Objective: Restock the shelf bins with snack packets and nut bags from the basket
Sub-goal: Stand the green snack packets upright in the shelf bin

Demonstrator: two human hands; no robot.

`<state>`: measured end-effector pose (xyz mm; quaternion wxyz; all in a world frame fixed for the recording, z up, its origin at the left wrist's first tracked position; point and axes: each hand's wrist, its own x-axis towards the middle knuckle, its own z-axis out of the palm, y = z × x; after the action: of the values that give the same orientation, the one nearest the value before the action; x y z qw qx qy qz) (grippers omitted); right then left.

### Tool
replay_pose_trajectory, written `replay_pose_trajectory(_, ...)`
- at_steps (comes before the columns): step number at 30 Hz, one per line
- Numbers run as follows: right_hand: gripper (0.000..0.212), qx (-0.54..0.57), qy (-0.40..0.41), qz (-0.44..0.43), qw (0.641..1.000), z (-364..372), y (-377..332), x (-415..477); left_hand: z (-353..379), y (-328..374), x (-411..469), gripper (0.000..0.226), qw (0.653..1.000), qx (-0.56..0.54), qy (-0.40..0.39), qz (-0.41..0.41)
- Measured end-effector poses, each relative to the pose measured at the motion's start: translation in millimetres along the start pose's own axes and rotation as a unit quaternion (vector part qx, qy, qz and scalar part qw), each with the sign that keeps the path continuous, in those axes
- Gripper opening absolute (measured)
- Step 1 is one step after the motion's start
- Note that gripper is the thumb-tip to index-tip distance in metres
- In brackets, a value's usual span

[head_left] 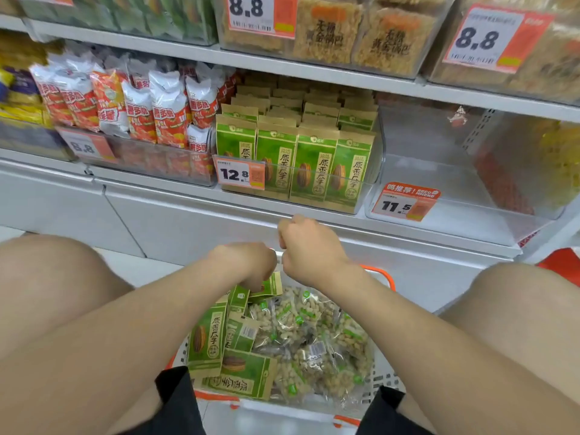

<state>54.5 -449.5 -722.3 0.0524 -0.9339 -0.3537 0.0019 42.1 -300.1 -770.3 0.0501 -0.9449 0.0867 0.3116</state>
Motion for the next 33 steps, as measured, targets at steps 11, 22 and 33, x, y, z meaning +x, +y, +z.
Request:
replay_pose_trajectory(11, 0.024, -0.031, -0.03, -0.059, 0.997, 49, -32, -4, 95, 1, 14, 0.077, 0.985, 0.097, -0.139, -0.024)
replay_pose_trajectory(22, 0.029, -0.007, -0.148, -0.143, 0.979, 37, -14, 5, 53, -12, 5, 0.031, 0.99, 0.013, -0.139, 0.019)
replay_pose_trajectory(33, 0.046, 0.154, -0.053, 0.073, 0.984, -3, 43, -5, -44, -2, -12, 0.01, 0.909, -0.335, 0.236, 0.076)
